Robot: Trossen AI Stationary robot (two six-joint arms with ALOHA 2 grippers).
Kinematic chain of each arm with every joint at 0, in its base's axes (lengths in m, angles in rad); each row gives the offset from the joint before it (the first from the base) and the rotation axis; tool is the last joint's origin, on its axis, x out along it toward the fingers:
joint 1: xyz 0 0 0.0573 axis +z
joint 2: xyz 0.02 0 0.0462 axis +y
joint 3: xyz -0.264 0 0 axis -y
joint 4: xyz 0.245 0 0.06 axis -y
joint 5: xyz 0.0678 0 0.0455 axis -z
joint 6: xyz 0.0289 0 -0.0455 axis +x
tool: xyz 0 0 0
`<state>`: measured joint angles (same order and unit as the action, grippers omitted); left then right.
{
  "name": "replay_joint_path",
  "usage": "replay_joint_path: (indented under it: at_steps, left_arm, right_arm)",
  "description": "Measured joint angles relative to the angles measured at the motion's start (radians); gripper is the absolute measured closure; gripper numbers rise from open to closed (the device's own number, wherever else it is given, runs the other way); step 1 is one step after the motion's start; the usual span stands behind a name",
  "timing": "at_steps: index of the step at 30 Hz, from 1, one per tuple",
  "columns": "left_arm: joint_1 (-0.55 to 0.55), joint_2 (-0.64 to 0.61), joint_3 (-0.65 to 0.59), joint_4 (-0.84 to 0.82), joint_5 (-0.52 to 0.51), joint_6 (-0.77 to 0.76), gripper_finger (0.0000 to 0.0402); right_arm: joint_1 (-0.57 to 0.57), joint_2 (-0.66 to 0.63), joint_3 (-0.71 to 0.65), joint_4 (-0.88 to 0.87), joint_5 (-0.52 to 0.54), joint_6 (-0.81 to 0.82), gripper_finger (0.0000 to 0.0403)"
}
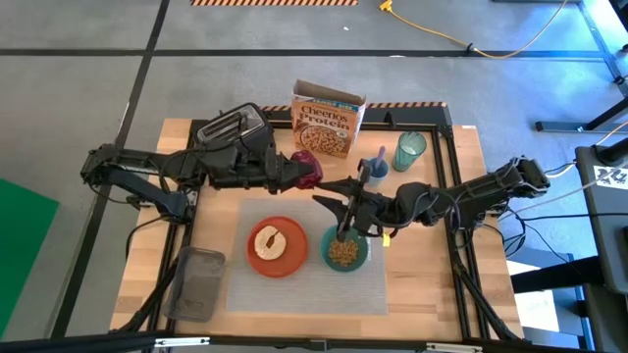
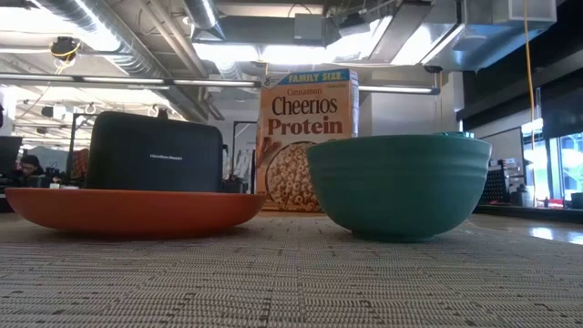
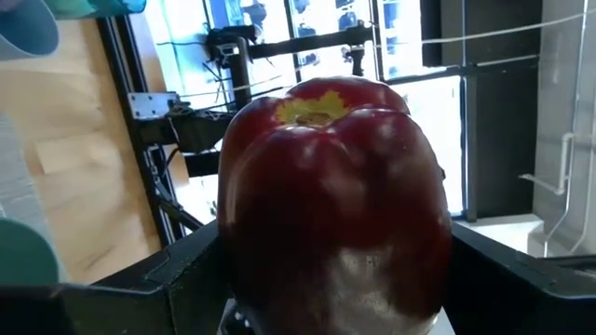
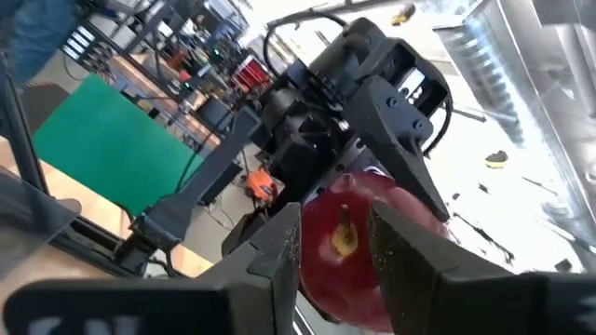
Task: Arrange a breakfast setting
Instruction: Put the apple on the orange plate
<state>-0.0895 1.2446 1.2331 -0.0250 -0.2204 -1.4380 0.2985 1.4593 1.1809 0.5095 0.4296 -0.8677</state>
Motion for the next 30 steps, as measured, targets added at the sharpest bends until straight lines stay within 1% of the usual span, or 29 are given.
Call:
replay_joint_path:
  at_steps: [4,10,14,16,22,25,30]
  left_arm:
    - [0.0,0.0,0.0,0.0,-0.005,-0.006,0.0092]
    - [0.01,0.013,0.0,0.003,-0.005,-0.067,0.0091]
    - [0.01,0.026,0.0,0.006,-0.014,-0.079,0.0091]
    - [0.01,0.028,0.0,0.014,-0.012,-0.079,0.0091]
    - [0.009,0.028,0.0,0.037,-0.015,-0.078,0.009]
    - [0.009,0.028,0.0,0.041,-0.016,-0.078,0.009]
    - [0.01,0.028,0.0,0.045,-0.006,-0.078,0.009]
  right_arm:
    - [-0.002,-0.001,0.0,0.019,-0.014,-0.035,0.0284]
    - [-0.042,-0.001,0.0,0.01,-0.049,-0.057,0.0288]
    - [-0.058,-0.002,0.0,0.008,-0.046,-0.062,0.0316]
    - [-0.058,-0.002,0.0,0.006,-0.065,-0.079,0.0336]
    - [-0.059,-0.003,0.002,-0.049,-0.07,-0.084,0.0384]
    - [-0.059,-0.003,0.002,-0.043,-0.061,-0.084,0.0392]
    - [-0.064,-0.003,0.002,-0.035,-0.056,-0.084,0.039]
